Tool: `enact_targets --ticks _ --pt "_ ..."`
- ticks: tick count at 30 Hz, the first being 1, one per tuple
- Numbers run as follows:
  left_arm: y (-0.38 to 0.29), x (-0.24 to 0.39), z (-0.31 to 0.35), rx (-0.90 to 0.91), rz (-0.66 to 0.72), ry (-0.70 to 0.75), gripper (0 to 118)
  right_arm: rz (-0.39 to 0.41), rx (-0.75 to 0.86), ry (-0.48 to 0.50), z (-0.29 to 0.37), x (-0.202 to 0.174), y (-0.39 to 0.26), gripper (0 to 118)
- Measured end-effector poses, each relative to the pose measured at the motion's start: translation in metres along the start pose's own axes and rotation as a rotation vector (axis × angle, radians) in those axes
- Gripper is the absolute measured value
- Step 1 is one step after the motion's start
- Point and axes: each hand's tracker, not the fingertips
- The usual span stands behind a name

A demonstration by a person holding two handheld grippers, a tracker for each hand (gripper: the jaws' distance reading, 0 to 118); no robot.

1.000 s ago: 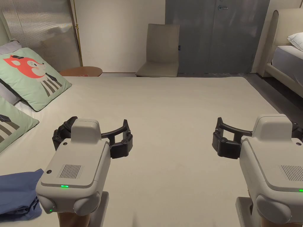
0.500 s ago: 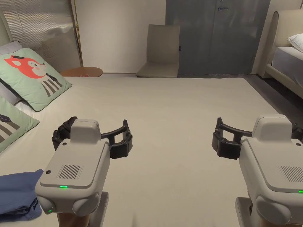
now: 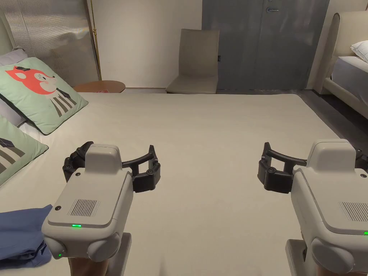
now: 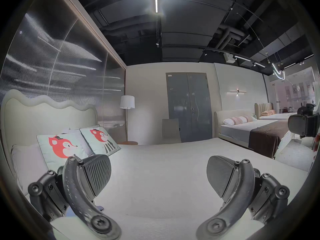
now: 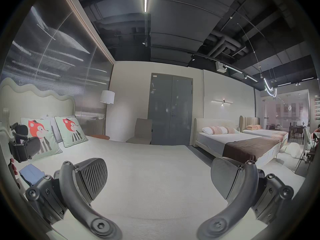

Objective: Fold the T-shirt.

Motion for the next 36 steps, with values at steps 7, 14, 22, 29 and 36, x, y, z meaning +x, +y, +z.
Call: enact_targets --ticks 7,14,22,29,36 --pt "-0.0014 -0.0004 0.0001 -0.001 -0.003 0.004 110 0.003 0.0 0.002 -0.0001 -0.0006 0.0001 117" --pt "-0.001 -0.0007 0.0004 -0.002 -0.001 0.002 110 0.006 0.001 0.001 -0.0003 -0.0014 0.0 117" --pt "0.0 -0.001 0.0014 0.001 -0.003 -0.003 110 0.012 0.006 -0.002 -0.0003 -0.0019 0.0001 117" --pt "0.0003 -0.0016 0.0015 0.001 0.001 -0.003 110 0.013 0.001 -0.003 -0.0003 -0.0021 -0.0009 117" --pt "-0.0009 -0.0028 0.0004 -0.003 0.001 -0.003 110 0.006 -0.034 0.01 -0.0023 -0.0022 0.0001 117"
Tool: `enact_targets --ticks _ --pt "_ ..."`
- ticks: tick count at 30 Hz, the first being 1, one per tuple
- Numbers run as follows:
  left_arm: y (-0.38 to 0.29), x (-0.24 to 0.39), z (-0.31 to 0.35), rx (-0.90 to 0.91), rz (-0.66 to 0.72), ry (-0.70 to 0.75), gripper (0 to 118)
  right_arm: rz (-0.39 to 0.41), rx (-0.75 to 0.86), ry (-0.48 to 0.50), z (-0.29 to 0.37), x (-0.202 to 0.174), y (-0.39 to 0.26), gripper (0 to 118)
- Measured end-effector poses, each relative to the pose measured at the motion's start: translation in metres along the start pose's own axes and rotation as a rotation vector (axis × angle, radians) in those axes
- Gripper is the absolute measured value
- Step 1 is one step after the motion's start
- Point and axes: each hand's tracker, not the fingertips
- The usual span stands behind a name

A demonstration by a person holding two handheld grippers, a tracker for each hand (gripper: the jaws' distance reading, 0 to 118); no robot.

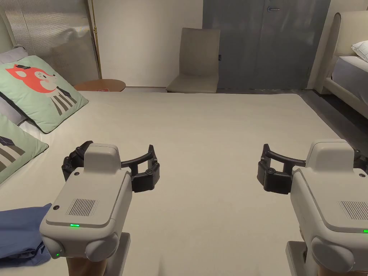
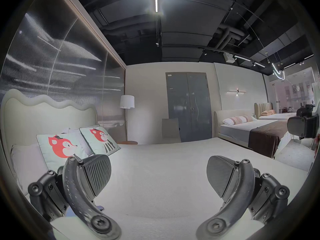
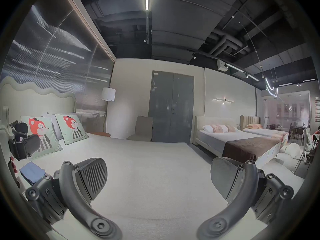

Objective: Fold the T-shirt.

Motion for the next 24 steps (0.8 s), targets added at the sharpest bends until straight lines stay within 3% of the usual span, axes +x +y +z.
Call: enact_targets --ticks 6,9,14,18,24 --pt "0.002 -0.001 0.002 0.003 0.007 -0.002 110 -0.118 -0.294 -0.019 -0.011 -0.002 0.012 118" --pt "0.003 -0.001 0.002 0.005 0.005 -0.001 110 -0.115 -0.426 -0.076 -0.016 -0.004 0.019 118" --pt "0.002 -0.003 0.002 0.002 0.012 -0.002 110 -0.181 -0.519 -0.196 -0.019 -0.003 0.024 118" --pt "0.002 -0.002 0.002 0.002 0.011 -0.001 110 -0.23 -0.577 -0.144 -0.024 0.004 0.026 117" --pt "0.002 -0.004 0.001 0.009 0.014 0.003 110 -0.241 -0.558 -0.154 -0.02 0.009 0.026 117"
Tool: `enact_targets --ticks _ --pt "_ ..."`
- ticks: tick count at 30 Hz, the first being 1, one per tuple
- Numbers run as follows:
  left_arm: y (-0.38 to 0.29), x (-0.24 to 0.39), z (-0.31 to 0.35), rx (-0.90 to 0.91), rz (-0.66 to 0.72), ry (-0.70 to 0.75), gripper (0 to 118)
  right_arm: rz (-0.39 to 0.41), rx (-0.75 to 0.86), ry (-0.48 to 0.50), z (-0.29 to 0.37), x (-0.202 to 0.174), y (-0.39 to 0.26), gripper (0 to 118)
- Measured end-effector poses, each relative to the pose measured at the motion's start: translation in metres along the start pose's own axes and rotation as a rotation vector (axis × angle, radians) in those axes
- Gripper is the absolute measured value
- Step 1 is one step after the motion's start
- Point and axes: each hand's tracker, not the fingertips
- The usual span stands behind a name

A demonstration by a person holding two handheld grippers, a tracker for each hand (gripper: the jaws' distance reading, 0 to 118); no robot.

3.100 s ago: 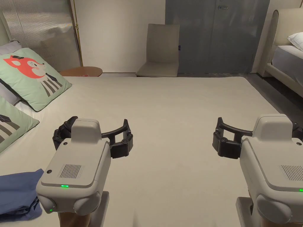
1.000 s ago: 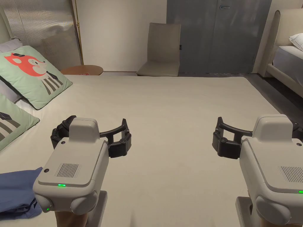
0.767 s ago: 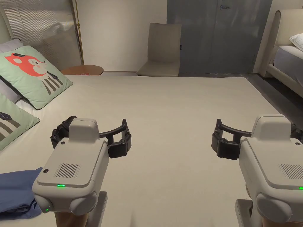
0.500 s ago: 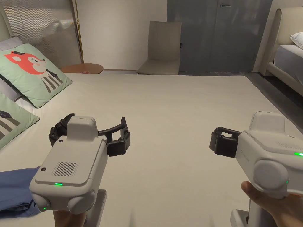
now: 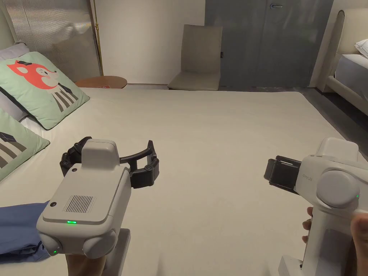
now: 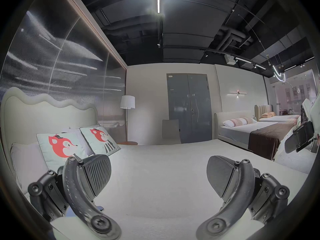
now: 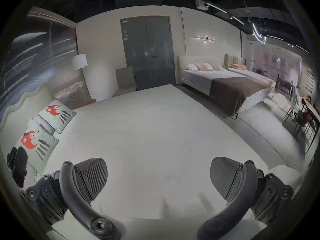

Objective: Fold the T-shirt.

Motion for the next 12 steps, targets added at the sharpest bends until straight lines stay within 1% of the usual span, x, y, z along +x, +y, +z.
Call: enact_targets --ticks 2,5,8,10,12 --pt "0.0006 -0.0002 -0.0001 -0.001 -0.001 -0.002 110 -0.01 0.02 0.006 0.0015 0.0015 -0.0004 117" --pt "0.001 0.0001 0.0002 0.001 -0.004 -0.002 110 0.02 0.038 -0.01 0.0024 0.0009 -0.0004 117" --pt "0.0015 0.0008 0.0009 0.0 -0.005 -0.002 110 0.005 0.055 -0.008 0.0033 -0.0001 -0.0005 117" --pt "0.0013 0.001 0.0009 0.001 -0.003 -0.002 110 0.029 0.084 -0.039 0.0028 -0.0034 -0.001 117" --pt "0.0016 0.0012 0.001 0.001 -0.005 -0.004 110 0.029 0.17 -0.028 0.0017 -0.0025 -0.0026 117"
